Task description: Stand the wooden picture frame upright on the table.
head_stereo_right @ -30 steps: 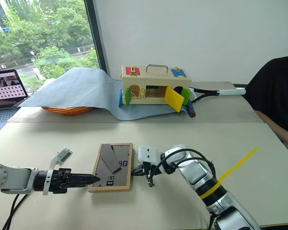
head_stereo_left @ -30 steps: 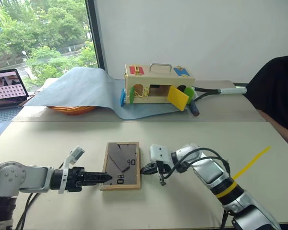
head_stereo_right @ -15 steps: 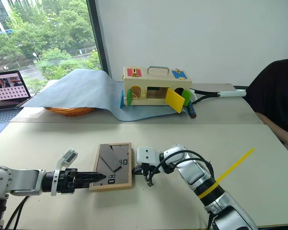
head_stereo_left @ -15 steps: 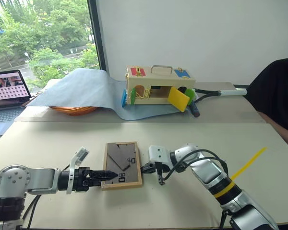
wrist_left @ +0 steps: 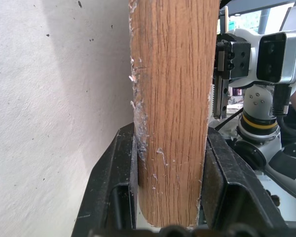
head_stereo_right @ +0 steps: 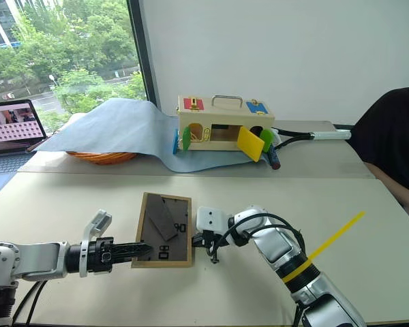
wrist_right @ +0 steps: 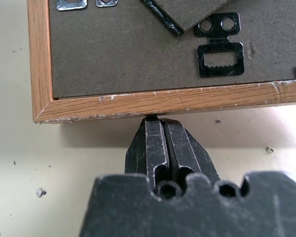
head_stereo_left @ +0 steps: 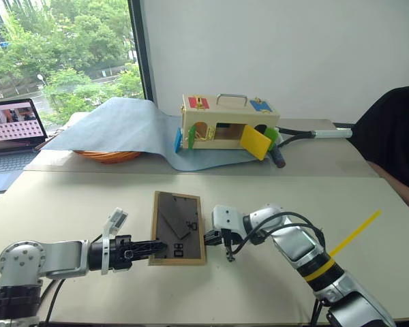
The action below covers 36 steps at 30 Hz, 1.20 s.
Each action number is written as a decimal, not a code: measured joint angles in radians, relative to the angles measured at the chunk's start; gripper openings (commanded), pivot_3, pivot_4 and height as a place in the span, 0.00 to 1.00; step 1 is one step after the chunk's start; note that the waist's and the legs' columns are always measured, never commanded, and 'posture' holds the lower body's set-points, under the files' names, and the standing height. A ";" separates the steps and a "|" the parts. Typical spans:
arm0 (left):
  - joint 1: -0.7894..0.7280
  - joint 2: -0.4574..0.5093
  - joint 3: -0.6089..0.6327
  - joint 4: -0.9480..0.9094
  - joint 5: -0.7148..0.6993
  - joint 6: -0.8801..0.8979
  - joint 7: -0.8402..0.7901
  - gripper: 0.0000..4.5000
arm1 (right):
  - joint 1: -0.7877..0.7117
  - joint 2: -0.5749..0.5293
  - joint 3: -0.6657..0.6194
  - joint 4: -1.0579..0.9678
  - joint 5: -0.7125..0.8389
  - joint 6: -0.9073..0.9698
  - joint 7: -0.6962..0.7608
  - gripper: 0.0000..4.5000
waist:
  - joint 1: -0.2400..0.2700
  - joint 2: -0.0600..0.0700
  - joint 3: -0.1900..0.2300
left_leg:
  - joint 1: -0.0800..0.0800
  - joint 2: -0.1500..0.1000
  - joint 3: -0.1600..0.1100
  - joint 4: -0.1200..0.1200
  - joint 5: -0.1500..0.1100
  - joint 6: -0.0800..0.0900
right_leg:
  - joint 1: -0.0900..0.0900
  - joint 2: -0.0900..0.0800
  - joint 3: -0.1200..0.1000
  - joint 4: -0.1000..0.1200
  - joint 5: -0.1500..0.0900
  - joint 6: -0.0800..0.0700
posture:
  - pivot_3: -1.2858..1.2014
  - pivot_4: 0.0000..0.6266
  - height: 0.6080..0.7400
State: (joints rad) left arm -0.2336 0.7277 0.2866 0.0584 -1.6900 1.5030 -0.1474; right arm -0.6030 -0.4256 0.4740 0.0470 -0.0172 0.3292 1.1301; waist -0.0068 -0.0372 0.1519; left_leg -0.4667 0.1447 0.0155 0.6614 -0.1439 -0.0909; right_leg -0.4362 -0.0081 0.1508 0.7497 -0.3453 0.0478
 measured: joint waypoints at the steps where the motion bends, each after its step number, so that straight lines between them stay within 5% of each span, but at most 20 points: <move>1: 0.000 0.001 -0.006 0.001 -0.014 -0.015 0.010 0.25 | 0.003 -0.008 -0.006 -0.009 0.001 0.008 0.000 0.00 | 0.001 0.000 0.000 | 0.000 0.000 0.000 0.000 0.000 0.000 | 0.000 0.000 0.000 0.000 0.000 0.000 | 0.52 0.24 0.45; 5: 0.000 0.015 -0.016 0.001 -0.073 -0.060 0.012 0.25 | 0.010 -0.050 -0.043 -0.075 0.067 0.106 0.028 0.00 | 0.005 -0.001 0.002 | -0.011 0.000 -0.001 0.000 0.000 0.000 | -0.005 0.000 0.000 0.000 0.004 -0.002 | 0.52 0.24 0.45; 11: -0.009 0.070 -0.033 0.005 -0.116 -0.067 -0.039 0.25 | -0.177 -0.097 -0.330 -0.157 0.341 0.420 0.054 0.00 | 0.003 0.000 0.008 | -0.011 0.000 -0.002 -0.004 0.000 0.000 | -0.006 0.000 -0.001 0.000 0.003 -0.006 | 0.52 0.24 0.45; 16: -0.073 0.067 -0.097 0.026 -0.092 -0.067 -0.063 0.25 | -0.233 0.010 -0.364 -0.157 0.515 0.610 0.020 0.35 | 0.001 -0.001 0.008 | -0.012 -0.001 -0.003 -0.007 0.000 -0.001 | -0.006 0.000 -0.002 -0.002 0.002 -0.007 | 0.52 0.24 0.45; 25: -0.145 0.068 -0.133 0.065 -0.027 -0.057 -0.125 0.25 | -0.228 0.048 -0.239 -0.116 0.512 0.615 -0.030 0.99 | 0.002 0.000 0.008 | -0.012 -0.001 -0.003 -0.010 0.000 -0.001 | -0.007 0.000 -0.003 -0.003 0.002 -0.007 | 0.52 0.24 0.45; 36: -0.150 0.068 -0.150 0.066 0.021 -0.038 -0.151 0.25 | -0.244 0.086 -0.172 0.002 0.413 0.475 -0.075 0.99 | -0.004 -0.001 0.008 | -0.012 -0.001 -0.003 -0.011 0.000 -0.001 | -0.007 0.000 -0.003 -0.004 0.002 -0.007 | 0.52 0.24 0.45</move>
State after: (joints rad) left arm -0.3835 0.7960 0.1370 0.1241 -1.6694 1.4651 -0.2985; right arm -0.8472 -0.3397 0.3016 0.0489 0.3959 0.8044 1.0549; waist -0.0106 -0.0377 0.1602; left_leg -0.4784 0.1435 0.0123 0.6500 -0.1439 -0.0921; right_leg -0.4429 -0.0079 0.1480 0.7459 -0.3433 0.0410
